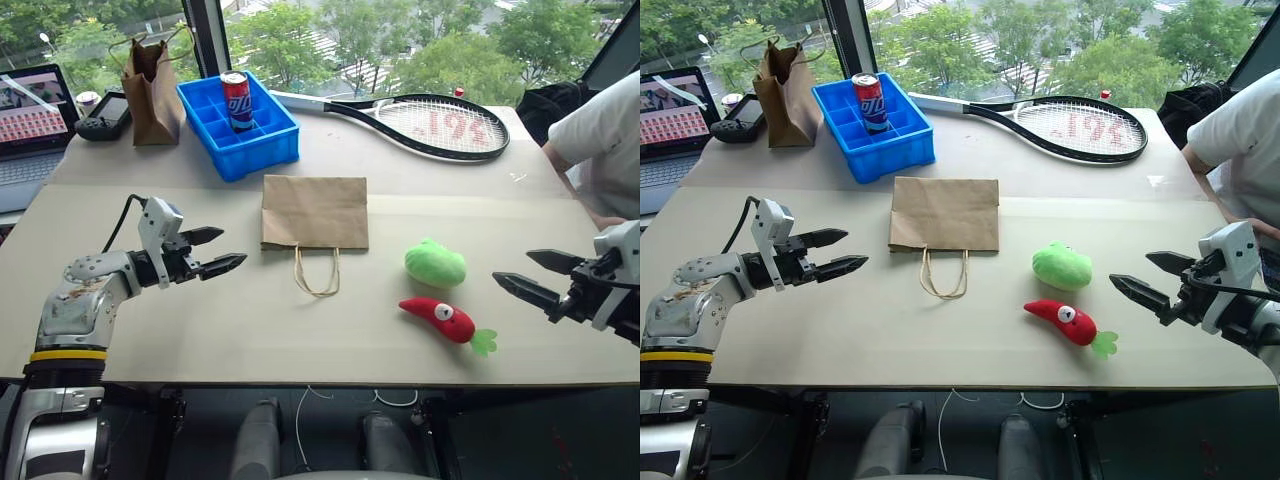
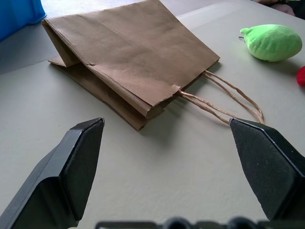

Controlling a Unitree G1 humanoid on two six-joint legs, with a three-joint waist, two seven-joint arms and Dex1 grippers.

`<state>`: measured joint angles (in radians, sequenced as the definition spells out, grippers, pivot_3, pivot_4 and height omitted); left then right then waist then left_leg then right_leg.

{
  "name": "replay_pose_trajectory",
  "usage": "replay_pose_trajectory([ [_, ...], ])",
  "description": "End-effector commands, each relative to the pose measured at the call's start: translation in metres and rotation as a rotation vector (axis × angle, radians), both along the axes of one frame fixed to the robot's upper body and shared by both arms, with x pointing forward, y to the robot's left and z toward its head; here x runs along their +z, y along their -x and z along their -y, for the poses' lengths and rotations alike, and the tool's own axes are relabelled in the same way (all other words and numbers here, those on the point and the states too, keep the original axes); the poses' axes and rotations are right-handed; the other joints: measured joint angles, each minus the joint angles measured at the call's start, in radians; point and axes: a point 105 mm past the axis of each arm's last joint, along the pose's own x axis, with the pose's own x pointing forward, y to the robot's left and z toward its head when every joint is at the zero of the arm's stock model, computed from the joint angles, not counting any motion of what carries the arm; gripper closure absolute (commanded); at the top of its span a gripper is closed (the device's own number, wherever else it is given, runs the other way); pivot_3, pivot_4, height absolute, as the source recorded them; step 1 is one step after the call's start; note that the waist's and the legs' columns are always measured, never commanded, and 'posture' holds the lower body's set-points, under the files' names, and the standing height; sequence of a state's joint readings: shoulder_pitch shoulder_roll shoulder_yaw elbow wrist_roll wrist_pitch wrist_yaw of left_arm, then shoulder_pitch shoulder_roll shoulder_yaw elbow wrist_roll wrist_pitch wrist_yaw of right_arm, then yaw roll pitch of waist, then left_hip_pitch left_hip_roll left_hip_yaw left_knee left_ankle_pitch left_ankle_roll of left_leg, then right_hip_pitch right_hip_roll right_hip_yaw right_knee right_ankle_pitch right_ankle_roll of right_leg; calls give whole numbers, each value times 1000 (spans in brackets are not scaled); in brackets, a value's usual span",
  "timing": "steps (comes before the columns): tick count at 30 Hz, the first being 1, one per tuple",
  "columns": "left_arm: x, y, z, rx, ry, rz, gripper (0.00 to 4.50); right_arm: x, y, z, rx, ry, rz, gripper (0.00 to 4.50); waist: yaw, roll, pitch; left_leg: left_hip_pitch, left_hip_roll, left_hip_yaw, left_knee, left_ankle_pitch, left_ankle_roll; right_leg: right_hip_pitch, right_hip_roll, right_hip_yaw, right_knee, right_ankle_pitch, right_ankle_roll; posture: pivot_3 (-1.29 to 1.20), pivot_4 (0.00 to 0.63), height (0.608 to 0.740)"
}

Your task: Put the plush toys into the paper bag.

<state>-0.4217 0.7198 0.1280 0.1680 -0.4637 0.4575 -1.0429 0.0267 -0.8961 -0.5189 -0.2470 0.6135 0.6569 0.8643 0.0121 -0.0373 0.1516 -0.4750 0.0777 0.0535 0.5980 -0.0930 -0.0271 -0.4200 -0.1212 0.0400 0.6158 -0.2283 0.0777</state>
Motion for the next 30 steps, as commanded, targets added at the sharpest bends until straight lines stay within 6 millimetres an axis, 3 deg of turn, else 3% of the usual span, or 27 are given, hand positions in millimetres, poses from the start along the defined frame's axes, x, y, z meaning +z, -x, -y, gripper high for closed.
replay_pose_trajectory([
  [1,16,9,6,-128,-9,29,0,21,3,-20,104,38,35,55,0,0,0,0,0,0,0,0,0,0,0,0,0,0,0,0,150,734],
  [4,27,24,27,-391,-65,11,0,39,16,-66,320,55,-11,55,-6,1,1,-1,0,1,0,0,0,-3,0,1,3,0,-1,0,150,734],
  [7,34,12,40,-471,-147,65,0,43,25,-92,430,78,-51,55,0,1,1,0,1,-1,0,0,0,-2,1,-1,5,-2,2,0,150,734],
  [12,19,-13,77,-674,-382,170,0,22,43,-135,581,194,-126,55,18,1,1,-1,1,-2,5,0,0,-1,1,-3,2,-2,2,0,150,734],
  [19,-7,-26,102,-847,-596,286,0,13,40,-150,564,208,-86,55,15,0,1,-13,1,-2,13,2,14,-3,1,-2,0,3,-4,0,150,734],
  [25,-18,-36,111,-889,-745,331,0,9,44,-146,477,172,-65,55,19,0,1,-14,1,-5,13,2,14,-3,2,-4,1,3,-3,0,150,734],
  [29,-14,-43,123,-849,-715,352,1007,8,46,-143,431,163,-55,0,25,0,1,-14,1,-6,15,2,14,-2,2,-4,2,3,-3,0,150,734],
  [30,-14,-43,124,-847,-713,354,1463,9,46,-143,424,160,-51,0,26,0,1,-14,1,-6,16,2,14,-3,2,-4,3,3,-3,0,150,734],
])
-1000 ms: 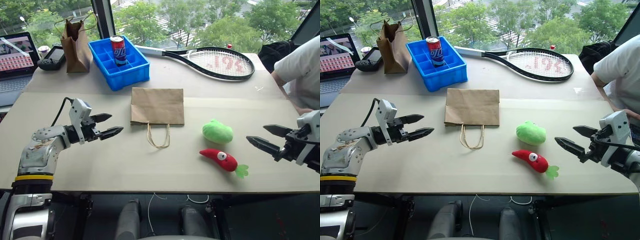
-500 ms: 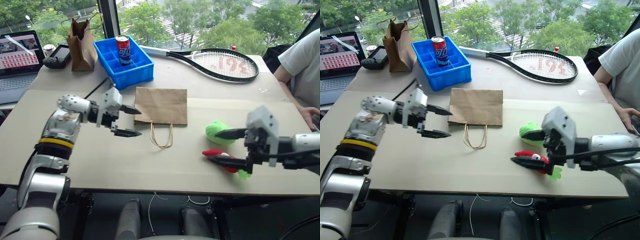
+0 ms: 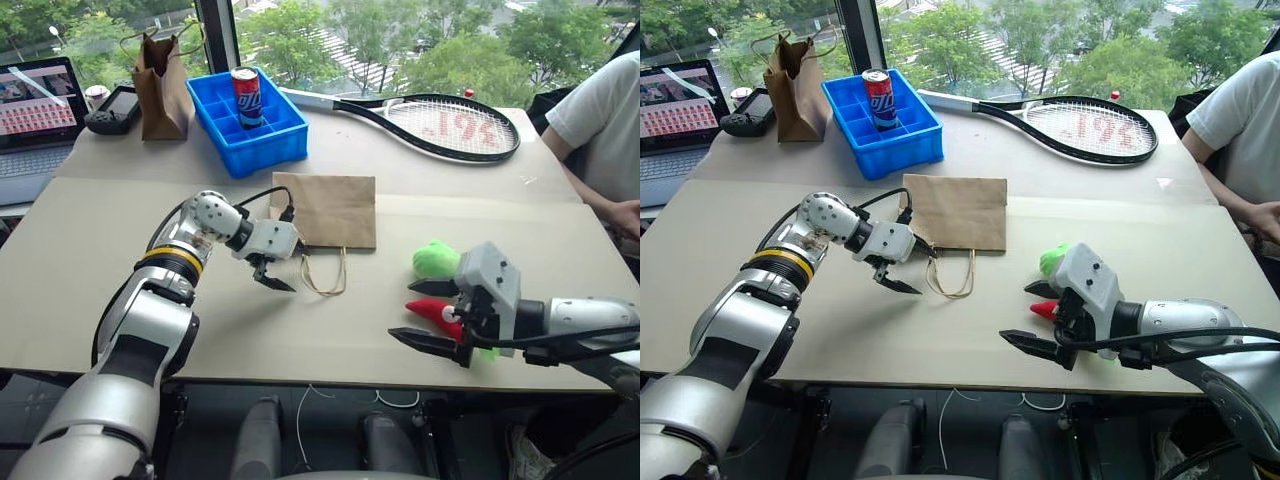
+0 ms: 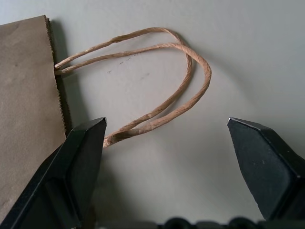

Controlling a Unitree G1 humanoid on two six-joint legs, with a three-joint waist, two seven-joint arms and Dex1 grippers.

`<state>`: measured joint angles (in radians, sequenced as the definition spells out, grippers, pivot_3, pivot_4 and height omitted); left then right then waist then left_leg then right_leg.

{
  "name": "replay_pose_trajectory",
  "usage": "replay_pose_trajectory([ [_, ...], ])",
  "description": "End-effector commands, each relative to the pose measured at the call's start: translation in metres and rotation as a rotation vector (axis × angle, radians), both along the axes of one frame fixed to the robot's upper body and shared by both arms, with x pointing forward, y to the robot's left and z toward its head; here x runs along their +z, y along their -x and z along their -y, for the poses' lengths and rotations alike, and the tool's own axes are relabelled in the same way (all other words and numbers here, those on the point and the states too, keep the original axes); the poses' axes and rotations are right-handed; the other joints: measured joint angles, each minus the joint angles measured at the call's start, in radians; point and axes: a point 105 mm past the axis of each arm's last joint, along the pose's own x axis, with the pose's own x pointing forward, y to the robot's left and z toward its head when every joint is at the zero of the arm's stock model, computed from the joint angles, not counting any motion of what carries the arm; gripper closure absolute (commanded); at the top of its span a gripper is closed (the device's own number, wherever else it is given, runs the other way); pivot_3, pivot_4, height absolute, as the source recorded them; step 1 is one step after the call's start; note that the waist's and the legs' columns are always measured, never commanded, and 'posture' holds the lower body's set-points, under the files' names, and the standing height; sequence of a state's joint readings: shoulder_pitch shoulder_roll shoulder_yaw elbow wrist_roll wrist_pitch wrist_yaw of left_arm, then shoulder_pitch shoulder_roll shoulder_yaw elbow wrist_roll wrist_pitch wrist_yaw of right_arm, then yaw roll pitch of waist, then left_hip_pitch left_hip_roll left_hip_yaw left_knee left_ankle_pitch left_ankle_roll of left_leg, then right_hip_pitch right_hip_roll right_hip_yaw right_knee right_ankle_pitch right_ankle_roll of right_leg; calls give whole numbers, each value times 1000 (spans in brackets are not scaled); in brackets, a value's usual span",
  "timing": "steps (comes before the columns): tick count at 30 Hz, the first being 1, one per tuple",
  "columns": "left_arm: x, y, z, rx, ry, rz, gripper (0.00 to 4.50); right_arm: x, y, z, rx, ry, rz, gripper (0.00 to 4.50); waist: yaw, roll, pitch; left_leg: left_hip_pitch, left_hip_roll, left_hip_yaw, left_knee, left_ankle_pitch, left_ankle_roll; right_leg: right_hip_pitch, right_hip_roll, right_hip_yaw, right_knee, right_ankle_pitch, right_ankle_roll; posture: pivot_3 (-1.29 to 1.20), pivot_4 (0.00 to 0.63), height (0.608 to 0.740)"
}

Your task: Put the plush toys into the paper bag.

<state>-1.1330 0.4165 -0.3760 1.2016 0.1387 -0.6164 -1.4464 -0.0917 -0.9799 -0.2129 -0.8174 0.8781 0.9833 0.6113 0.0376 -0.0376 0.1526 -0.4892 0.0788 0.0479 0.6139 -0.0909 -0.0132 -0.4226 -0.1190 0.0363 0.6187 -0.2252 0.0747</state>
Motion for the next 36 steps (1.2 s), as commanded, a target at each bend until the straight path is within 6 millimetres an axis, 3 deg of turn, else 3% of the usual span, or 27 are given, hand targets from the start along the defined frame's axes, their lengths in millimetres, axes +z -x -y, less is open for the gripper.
replay_pose_trajectory([
  [1,13,-6,10,-7,28,59,1769,10,2,0,-24,-11,58,0,0,0,0,0,0,0,0,0,0,0,0,0,0,0,0,0,150,734],
  [5,16,-11,14,17,58,107,3194,7,4,0,-37,-5,59,0,-2,0,0,0,0,-1,1,0,0,0,0,0,3,0,1,0,150,734],
  [8,25,-11,20,48,170,29,4364,1,1,3,-71,14,69,0,-1,0,0,1,0,-1,1,0,0,-1,0,0,5,-1,2,0,150,734],
  [9,29,-10,20,49,205,-11,4492,-1,0,3,-79,17,68,0,-1,0,0,1,0,-2,1,0,0,0,0,0,6,-1,2,0,150,734],
  [14,64,-1,24,25,384,-205,4492,-16,2,-3,-79,-12,31,0,-3,0,0,1,0,-3,2,0,0,-1,1,0,7,-2,2,0,150,734],
  [19,94,11,28,8,486,-308,4500,-31,-4,-18,-85,-72,23,1390,-16,0,0,1,0,-5,2,0,0,1,3,0,8,-2,2,0,150,734],
  [21,97,18,28,-1,474,-325,4500,-33,-15,-27,-109,-108,55,2227,-24,0,0,1,2,-7,2,0,0,1,5,0,8,-2,2,0,150,734],
  [28,105,34,35,-10,467,-353,4500,-26,-54,-53,-176,-213,153,4388,-38,0,0,2,5,-8,2,1,0,0,10,1,11,-2,1,0,150,734],
  [36,112,36,50,74,524,-373,4500,-42,-106,-76,-286,-297,195,4469,-36,0,0,2,5,-8,2,1,0,0,10,1,12,-2,1,0,150,734],
])
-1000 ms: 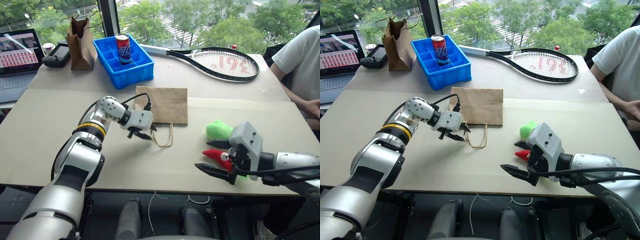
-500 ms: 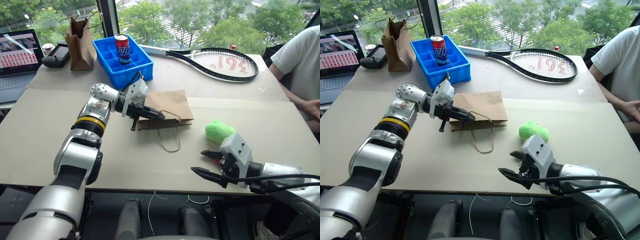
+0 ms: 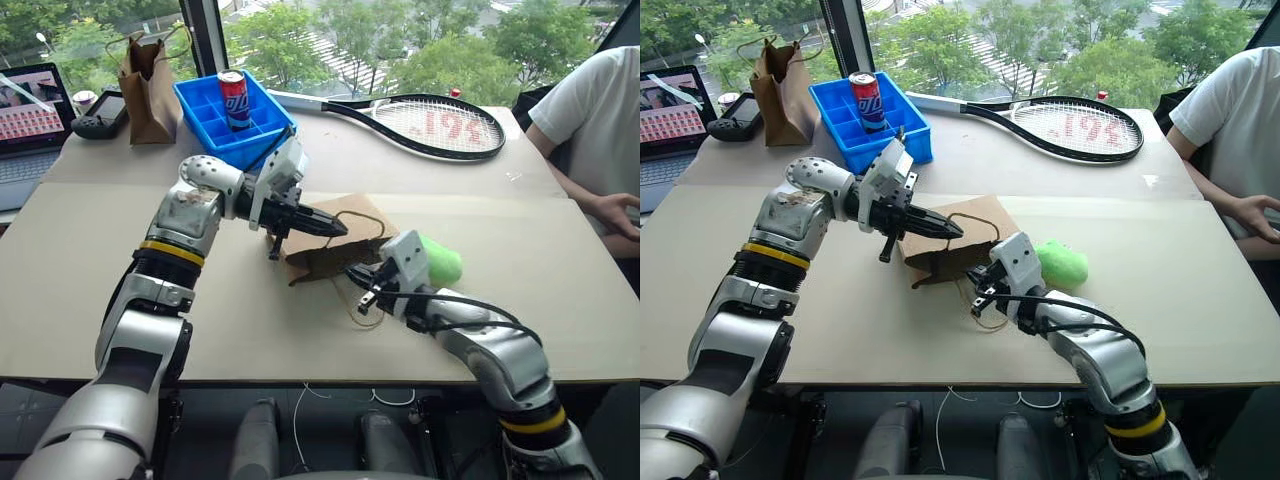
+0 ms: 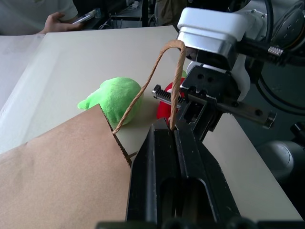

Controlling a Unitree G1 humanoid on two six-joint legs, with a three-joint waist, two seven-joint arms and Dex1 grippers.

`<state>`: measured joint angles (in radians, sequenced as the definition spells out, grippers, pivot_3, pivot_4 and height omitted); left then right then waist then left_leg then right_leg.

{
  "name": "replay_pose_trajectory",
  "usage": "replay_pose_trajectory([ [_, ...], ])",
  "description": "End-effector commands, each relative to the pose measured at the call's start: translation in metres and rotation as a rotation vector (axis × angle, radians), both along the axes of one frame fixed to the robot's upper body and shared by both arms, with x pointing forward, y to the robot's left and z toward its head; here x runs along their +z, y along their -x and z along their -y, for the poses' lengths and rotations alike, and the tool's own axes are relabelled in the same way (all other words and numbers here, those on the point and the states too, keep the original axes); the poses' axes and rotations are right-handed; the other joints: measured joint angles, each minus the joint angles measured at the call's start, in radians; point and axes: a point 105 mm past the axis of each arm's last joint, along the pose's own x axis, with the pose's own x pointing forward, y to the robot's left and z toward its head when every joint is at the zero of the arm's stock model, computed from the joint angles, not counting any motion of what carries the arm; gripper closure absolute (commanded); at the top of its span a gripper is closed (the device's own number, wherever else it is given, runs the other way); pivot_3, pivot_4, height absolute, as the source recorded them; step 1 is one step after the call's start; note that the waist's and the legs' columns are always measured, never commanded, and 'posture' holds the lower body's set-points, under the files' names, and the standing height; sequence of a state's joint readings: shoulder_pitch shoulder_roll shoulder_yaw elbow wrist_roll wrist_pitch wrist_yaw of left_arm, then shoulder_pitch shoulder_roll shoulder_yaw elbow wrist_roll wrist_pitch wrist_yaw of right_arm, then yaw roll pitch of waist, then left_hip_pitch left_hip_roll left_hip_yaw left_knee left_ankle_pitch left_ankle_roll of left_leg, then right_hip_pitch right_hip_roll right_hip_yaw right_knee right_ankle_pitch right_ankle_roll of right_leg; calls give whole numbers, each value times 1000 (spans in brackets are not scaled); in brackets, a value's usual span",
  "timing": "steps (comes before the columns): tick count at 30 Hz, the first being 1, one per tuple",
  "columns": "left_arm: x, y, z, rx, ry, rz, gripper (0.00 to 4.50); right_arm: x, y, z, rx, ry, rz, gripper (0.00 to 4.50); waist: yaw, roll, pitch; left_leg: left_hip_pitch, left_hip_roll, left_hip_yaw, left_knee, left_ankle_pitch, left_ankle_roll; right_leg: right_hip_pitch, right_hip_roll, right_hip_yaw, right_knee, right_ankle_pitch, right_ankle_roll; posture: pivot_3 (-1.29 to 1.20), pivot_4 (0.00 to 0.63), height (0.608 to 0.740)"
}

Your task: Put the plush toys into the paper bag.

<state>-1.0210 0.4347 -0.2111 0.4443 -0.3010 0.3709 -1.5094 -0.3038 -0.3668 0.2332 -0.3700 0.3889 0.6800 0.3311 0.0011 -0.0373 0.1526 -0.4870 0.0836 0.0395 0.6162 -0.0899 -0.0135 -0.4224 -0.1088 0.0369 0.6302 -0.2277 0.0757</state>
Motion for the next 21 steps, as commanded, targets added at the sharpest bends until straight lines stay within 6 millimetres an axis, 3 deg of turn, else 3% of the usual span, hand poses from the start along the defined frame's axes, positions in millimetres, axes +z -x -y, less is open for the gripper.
replay_pose_trajectory([
  [1,18,5,7,28,54,4,4500,4,-23,-2,-61,-12,87,4469,0,0,0,0,0,0,0,0,0,0,0,0,0,0,0,0,150,734],
  [4,24,9,9,68,87,-62,4500,-11,-34,0,-83,10,71,4469,-1,0,0,0,0,0,0,0,0,0,0,0,0,0,0,0,150,734],
  [8,62,-4,10,205,177,-197,4500,-38,-41,0,-93,55,10,4469,-4,0,0,0,0,-1,0,0,0,0,0,0,1,0,2,0,150,734],
  [15,82,-11,-3,250,129,-64,4500,-60,-34,2,-78,93,-46,4469,-16,0,0,5,0,-1,-5,0,-1,2,1,0,1,0,2,0,150,734],
  [21,118,-7,-10,254,136,91,4500,-65,-26,-2,-44,101,-76,4469,-15,0,0,7,0,-1,-7,0,-2,2,1,0,2,-2,-1,0,150,734],
])
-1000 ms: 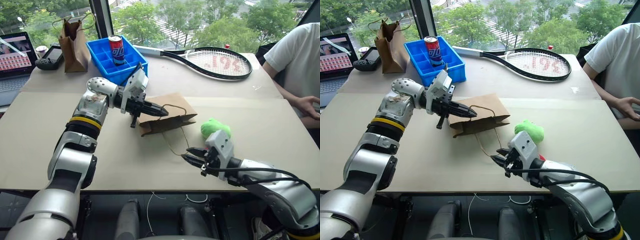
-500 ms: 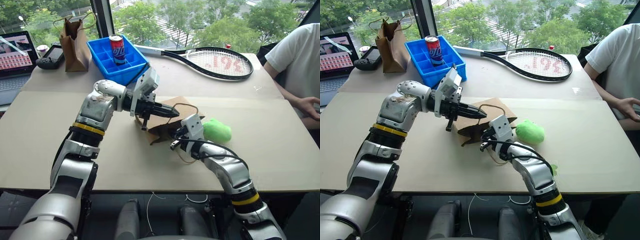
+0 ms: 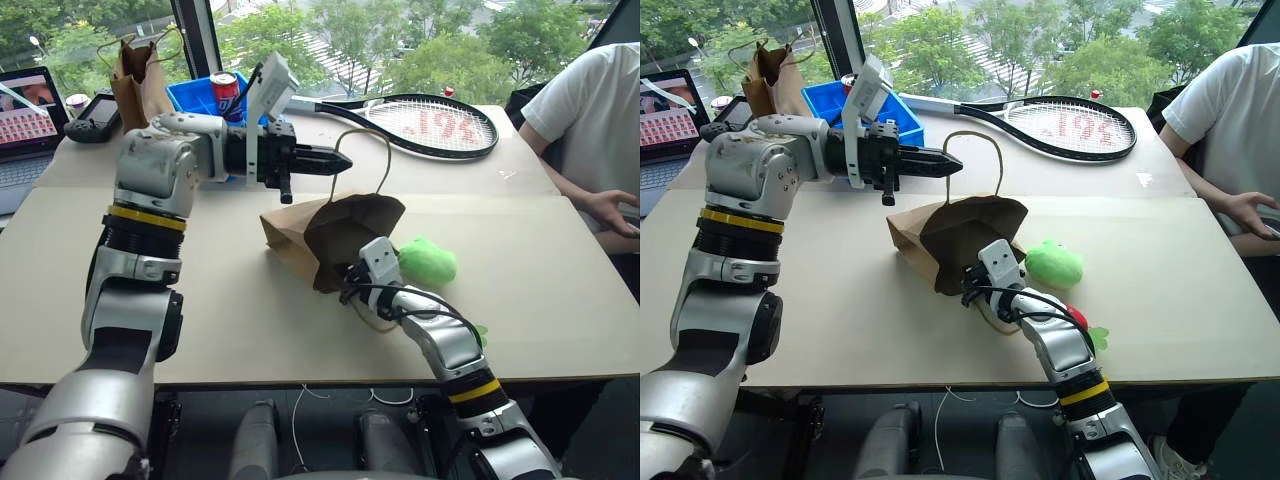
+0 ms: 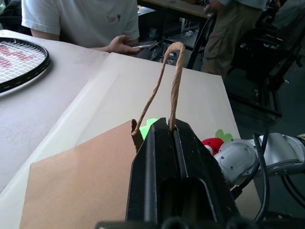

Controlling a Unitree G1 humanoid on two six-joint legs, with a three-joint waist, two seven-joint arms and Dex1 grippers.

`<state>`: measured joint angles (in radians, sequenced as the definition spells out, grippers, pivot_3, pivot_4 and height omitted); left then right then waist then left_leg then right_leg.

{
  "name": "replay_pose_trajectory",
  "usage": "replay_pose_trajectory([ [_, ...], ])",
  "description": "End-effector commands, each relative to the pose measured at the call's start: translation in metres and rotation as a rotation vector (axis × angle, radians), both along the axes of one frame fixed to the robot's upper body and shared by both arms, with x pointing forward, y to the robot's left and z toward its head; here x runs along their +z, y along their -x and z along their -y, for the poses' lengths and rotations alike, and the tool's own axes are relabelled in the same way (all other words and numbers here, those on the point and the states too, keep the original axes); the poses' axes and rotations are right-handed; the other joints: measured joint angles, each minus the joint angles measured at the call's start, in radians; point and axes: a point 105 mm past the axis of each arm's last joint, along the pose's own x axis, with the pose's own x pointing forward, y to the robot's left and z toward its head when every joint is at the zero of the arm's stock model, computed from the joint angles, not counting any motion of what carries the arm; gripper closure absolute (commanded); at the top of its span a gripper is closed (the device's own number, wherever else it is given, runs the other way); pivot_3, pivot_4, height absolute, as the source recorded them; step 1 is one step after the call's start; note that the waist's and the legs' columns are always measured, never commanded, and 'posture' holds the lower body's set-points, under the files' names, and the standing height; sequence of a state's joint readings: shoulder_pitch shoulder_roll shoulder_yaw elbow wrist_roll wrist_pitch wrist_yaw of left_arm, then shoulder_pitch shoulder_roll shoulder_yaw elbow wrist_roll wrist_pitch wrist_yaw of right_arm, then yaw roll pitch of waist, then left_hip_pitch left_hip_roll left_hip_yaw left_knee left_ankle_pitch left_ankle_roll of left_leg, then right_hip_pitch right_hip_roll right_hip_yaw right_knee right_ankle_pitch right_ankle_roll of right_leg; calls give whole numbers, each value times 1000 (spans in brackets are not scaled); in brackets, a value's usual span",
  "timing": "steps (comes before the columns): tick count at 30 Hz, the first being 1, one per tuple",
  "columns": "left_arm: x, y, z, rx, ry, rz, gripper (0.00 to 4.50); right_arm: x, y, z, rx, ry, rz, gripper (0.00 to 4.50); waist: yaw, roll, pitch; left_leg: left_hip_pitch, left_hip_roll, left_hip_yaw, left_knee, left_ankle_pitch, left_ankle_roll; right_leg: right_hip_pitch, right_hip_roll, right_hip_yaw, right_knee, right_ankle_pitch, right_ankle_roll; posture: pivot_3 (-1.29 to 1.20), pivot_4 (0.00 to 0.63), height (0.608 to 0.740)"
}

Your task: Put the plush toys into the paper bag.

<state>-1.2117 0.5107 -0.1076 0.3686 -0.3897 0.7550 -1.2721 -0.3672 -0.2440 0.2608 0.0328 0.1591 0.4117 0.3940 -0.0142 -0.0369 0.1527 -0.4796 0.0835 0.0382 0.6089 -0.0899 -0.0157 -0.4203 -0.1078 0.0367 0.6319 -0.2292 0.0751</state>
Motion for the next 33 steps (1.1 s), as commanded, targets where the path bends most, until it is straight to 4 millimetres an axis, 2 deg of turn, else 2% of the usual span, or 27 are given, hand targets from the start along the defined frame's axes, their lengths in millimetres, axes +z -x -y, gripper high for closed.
replay_pose_trajectory([
  [1,43,12,3,-21,23,142,4500,-20,10,1,13,24,-84,4469,1,0,0,0,0,0,0,0,-1,0,0,0,0,0,0,0,150,734],
  [5,50,17,1,-9,9,188,4500,-22,14,2,16,37,-96,4469,0,0,0,1,0,0,0,-4,-6,1,0,0,0,-1,0,0,150,734],
  [9,37,16,-1,7,-32,202,4500,-19,15,2,22,39,-87,4469,-1,0,0,2,0,0,-1,-4,-6,0,0,0,0,-1,0,0,150,734],
  [11,26,14,-1,16,-42,186,4500,-9,14,1,32,5,-63,4469,-1,0,0,2,0,0,-1,-4,-6,1,0,1,0,-1,0,0,150,734],
  [13,13,12,0,27,-58,166,4500,12,16,-3,71,-88,-27,4469,-1,0,0,2,0,0,-1,-4,-6,1,0,1,0,-1,0,0,150,734],
  [17,3,13,3,30,-38,135,4500,49,17,6,70,-188,64,4469,1,0,0,1,0,0,-1,-3,-5,0,0,1,0,0,0,0,150,734],
  [21,-3,15,3,32,13,73,4500,85,23,20,64,-236,145,3444,5,0,0,0,0,0,0,-3,-5,0,0,1,0,-1,0,0,150,734],
  [22,-4,15,3,37,25,57,4500,93,25,23,66,-243,155,2941,4,0,0,0,0,0,-1,-3,-5,0,0,1,0,-1,0,0,150,734],
  [26,-14,17,1,40,29,21,4500,119,35,42,68,-233,186,1598,3,0,0,0,0,0,-1,-3,-5,0,0,1,1,-1,0,0,150,734],
  [29,-22,15,-1,49,42,-20,4500,141,30,77,-17,-179,233,613,3,1,1,0,0,0,-1,-3,-5,0,0,1,0,-1,-1,0,150,734],
  [31,-24,14,-1,53,47,-29,4500,148,23,96,-95,-162,240,24,6,1,1,0,0,1,-1,-3,-5,0,0,1,0,-1,-1,0,150,734],
  [33,-25,15,-1,49,46,-29,4500,126,10,123,-222,-62,165,24,8,1,1,0,0,1,-1,-3,-5,0,0,1,0,-1,-1,0,150,734],
])
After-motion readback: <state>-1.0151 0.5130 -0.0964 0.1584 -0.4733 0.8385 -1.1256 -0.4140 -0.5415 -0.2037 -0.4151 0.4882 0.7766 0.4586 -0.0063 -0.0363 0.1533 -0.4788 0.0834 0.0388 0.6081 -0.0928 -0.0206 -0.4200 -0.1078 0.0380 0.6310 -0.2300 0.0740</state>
